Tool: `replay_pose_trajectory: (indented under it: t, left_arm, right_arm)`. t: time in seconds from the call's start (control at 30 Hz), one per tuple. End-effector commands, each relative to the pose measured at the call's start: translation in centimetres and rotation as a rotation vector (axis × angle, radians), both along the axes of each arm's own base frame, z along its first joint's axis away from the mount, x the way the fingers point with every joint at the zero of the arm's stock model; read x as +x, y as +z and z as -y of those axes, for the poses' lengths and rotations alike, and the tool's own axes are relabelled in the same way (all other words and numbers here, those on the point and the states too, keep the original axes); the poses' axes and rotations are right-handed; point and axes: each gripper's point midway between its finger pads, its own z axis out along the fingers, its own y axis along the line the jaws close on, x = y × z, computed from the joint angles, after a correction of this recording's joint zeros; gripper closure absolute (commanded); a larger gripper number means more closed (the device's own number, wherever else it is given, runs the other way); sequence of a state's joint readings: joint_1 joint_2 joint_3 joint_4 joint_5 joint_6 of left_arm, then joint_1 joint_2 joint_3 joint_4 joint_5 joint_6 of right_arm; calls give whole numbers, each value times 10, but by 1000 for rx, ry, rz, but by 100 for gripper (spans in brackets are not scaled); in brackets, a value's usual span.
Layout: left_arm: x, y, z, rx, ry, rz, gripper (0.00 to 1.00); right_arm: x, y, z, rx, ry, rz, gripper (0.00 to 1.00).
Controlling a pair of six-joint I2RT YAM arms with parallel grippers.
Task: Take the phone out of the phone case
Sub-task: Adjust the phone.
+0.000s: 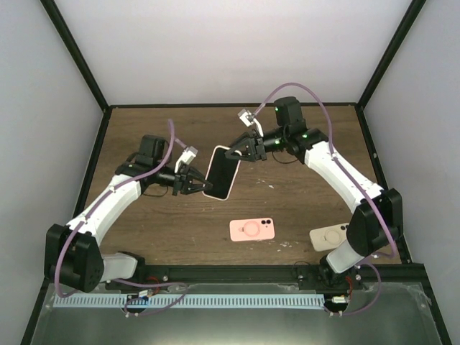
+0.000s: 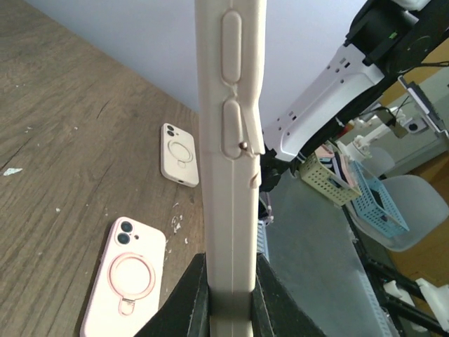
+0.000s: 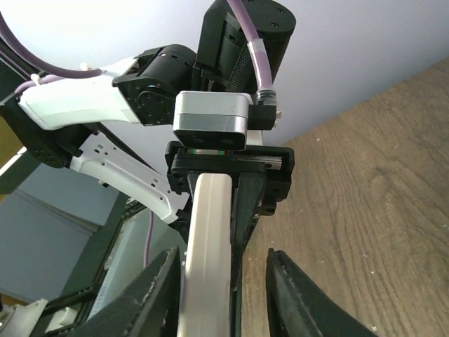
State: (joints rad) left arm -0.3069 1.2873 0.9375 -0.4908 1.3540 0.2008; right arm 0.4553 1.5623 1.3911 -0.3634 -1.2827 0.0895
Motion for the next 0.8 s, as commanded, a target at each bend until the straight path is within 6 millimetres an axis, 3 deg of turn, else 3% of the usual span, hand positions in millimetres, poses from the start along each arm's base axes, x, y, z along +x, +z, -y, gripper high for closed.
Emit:
replay_pose_trajectory:
  t: [0.0,0.47,0.77]
  left_arm:
    - [-4,17,0,-28,-27,130,100]
    - [-1,14,1,-13,-19,141,100]
    - [1,11,2,-5,-23,132,100]
  right_arm:
    - [-4,-3,0,-4,16,-15,70]
    - [-12,-24,-3,-35,60,-56,79]
    - [-15,-26,-6,-45,73,-39,84]
